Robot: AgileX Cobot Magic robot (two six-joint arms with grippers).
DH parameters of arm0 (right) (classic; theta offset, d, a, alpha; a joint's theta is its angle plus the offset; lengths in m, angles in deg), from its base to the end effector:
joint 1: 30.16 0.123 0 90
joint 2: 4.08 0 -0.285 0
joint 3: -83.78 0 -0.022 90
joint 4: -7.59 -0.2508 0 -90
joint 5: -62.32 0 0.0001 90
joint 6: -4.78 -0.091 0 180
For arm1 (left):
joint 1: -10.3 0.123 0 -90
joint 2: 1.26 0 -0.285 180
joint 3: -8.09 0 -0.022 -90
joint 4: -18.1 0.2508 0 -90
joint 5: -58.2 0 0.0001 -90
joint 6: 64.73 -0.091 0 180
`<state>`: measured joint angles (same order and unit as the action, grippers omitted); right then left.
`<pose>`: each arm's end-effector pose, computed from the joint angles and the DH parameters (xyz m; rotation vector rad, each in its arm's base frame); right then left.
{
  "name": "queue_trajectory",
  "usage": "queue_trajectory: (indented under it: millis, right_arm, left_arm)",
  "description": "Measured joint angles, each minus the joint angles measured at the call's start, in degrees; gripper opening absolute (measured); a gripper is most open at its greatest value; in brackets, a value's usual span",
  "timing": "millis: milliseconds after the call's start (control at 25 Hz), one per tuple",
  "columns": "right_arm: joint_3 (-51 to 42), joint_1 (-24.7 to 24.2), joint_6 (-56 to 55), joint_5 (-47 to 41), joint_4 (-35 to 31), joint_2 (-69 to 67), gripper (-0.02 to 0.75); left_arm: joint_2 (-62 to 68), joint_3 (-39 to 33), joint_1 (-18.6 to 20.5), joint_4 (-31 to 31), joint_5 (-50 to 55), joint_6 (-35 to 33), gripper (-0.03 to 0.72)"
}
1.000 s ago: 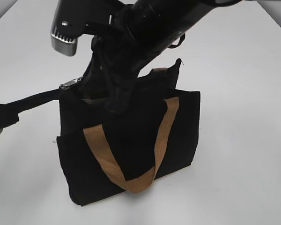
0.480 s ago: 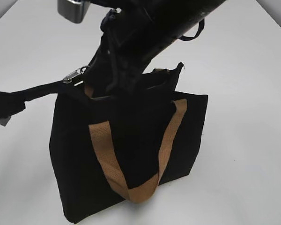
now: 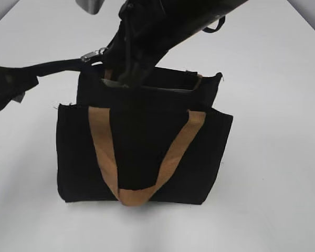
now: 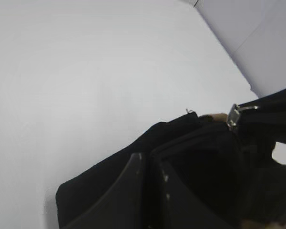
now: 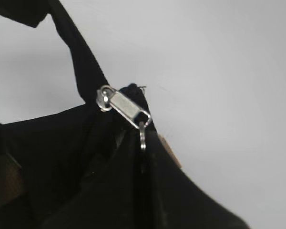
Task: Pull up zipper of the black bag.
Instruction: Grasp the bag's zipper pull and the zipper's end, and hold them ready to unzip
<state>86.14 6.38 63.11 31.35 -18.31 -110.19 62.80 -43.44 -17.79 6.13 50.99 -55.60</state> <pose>0.3041 0.2508 0.2990 -1.4467 1.7848 0.2685 0.1751 -0.0908 0.2618 0.1013 1.9305 -0.5549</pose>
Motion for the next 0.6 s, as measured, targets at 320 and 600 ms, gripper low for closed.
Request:
queue_trajectory:
  millis: [320, 600]
  right_arm:
    - [0.1, -1.5, -0.5, -2.7, -1.0, -1.0, 0.015]
    - [0.1, -1.9, -0.3, -3.3, -0.9, -1.8, 0.223]
  left_arm:
    - [6.8, 0.0, 0.0, 6.2, -4.6, 0.0, 0.013]
    - [6.0, -0.6, 1.4, 5.3, -3.3, 0.3, 0.007]
